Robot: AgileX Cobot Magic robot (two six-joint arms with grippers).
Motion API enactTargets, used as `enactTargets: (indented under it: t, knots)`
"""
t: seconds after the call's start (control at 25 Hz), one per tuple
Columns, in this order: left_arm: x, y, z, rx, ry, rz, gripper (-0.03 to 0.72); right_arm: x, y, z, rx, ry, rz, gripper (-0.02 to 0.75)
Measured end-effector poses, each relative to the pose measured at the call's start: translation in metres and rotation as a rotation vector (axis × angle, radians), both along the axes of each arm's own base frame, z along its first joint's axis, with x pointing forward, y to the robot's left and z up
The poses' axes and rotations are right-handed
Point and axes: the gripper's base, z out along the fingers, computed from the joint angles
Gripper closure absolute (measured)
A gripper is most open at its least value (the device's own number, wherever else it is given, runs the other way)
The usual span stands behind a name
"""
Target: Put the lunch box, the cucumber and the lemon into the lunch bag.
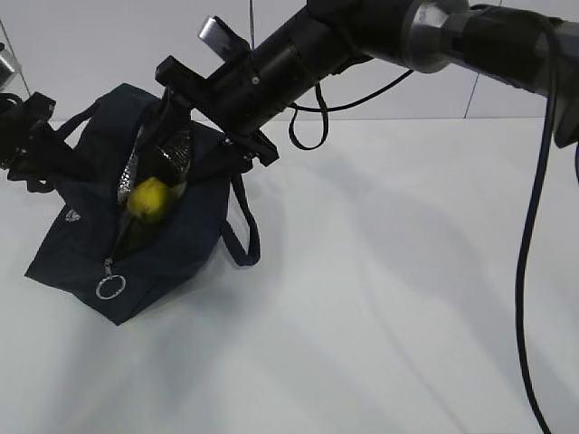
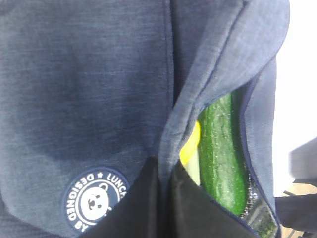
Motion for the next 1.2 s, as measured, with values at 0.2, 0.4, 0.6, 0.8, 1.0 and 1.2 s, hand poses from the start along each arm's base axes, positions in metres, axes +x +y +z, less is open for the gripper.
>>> enactTargets:
  t: [0.2,0.4,0.6,0.8,1.0,1.2]
  knots:
    - [0.0,-0.003,0.003,-0.045,0.004,0.008,0.694,-0.003,0.0,0.004,0.009,-0.039,0.074,0.238]
    - [0.0,-0.003,0.003,-0.051,0.005,0.009,0.694,0.0,-0.001,0.028,-0.004,-0.133,0.075,0.269]
    - [0.0,-0.003,0.003,-0.053,0.004,0.01,0.694,0.013,-0.019,0.032,-0.268,-0.244,-0.029,0.273]
    - [0.0,-0.003,0.003,-0.054,0.006,0.011,0.694,0.019,-0.03,0.025,-0.4,-0.271,-0.071,0.274]
    - [0.0,-0.003,0.003,-0.053,0.005,0.012,0.694,0.024,-0.028,0.004,-0.428,-0.237,-0.062,0.274]
    - [0.001,-0.003,0.003,-0.052,0.004,0.014,0.694,0.027,-0.024,-0.014,-0.426,-0.194,-0.056,0.274]
